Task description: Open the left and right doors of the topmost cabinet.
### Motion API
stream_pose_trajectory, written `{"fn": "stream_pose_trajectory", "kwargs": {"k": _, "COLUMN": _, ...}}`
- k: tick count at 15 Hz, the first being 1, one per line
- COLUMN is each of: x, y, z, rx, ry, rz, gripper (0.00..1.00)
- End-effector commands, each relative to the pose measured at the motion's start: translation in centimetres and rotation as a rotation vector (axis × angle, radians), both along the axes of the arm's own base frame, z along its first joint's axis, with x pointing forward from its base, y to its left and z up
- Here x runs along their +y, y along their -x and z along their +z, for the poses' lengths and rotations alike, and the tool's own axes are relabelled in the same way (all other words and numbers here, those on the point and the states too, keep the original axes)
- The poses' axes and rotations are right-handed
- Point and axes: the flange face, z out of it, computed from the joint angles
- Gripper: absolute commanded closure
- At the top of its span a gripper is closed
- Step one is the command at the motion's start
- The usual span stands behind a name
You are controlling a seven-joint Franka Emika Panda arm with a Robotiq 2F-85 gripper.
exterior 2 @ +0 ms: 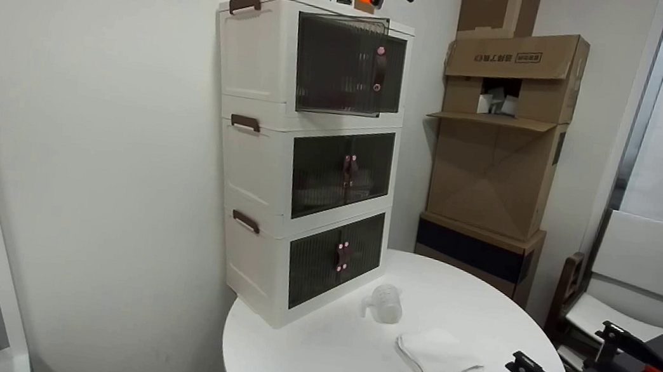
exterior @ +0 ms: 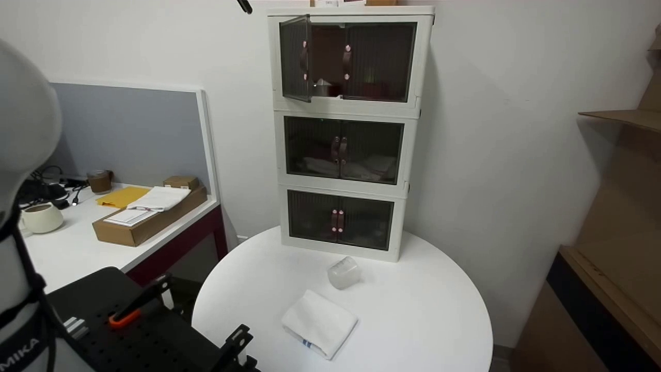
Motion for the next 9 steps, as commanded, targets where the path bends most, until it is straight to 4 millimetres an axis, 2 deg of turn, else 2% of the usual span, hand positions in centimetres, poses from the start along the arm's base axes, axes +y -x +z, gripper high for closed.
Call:
{"fn": "stream_pose_trajectory", "kwargs": {"k": 1, "x": -2.4, "y": -1.2, "z": 7.3, "rx": 0.069, "ry": 0.057, "rz": 0.021, "gripper": 0.00}}
{"fn": "stream_pose_trajectory", "kwargs": {"k": 3, "x": -5.0, "y": -2.1, "z": 11.2, "rx": 0.069, "ry": 0.078, "rz": 0.005, "gripper": 0.00}}
{"fn": "stream_pose_trajectory", "kwargs": {"k": 5, "x": -7.3, "y": -3.8, "z": 13.5, "rx": 0.079, "ry": 0.089, "rz": 0.013, "gripper": 0.00}}
{"fn": "stream_pose_trajectory", "kwargs": {"k": 7, "x": -8.9, "y": -5.3, "z": 13.9, "rx": 0.122, "ry": 0.085, "rz": 0.045, "gripper": 0.00}}
{"fn": "stream_pose_trajectory", "kwargs": {"k": 9, "x": -9.8, "y": -7.5, "z": 12.8, "rx": 0.195, "ry": 0.065, "rz": 0.091, "gripper": 0.00}}
